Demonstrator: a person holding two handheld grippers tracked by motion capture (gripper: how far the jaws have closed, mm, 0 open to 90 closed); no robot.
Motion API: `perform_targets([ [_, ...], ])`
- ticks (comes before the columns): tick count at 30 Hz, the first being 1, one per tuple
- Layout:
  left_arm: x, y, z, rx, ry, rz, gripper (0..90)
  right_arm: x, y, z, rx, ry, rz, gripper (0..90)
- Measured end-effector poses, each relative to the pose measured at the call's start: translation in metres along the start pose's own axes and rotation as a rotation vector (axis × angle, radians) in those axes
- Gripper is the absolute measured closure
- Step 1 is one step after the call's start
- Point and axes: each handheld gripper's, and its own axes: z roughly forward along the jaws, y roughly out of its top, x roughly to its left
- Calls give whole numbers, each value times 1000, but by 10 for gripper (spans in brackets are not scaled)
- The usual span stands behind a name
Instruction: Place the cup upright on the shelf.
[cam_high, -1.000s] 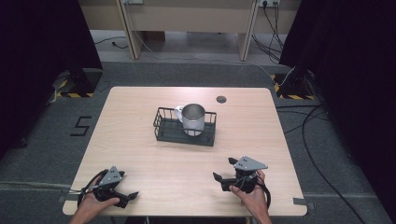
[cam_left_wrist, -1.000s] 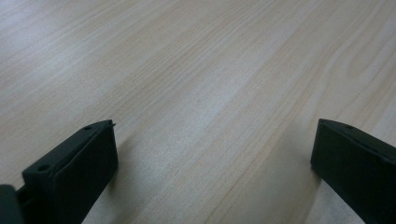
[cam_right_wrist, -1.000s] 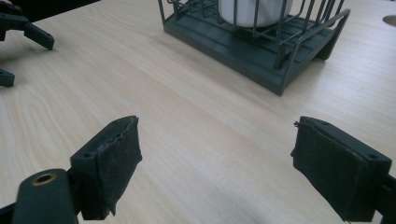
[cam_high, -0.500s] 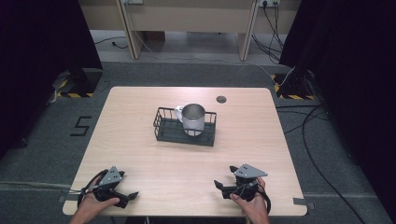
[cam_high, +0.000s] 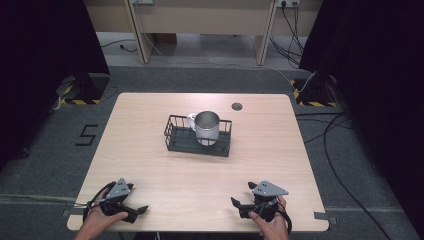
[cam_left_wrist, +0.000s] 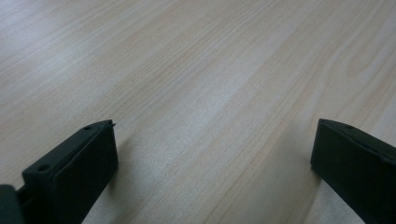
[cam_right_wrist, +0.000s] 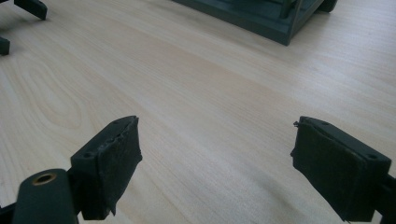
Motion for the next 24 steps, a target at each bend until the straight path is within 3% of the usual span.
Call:
perform_targets([
  [11, 0, 0, 0, 1, 0, 1, 0, 2, -8, -4, 26, -14, 19, 153],
  [24, 0, 0, 0, 2, 0, 2, 0, 2, -21, -11, 116, -71, 6, 153],
])
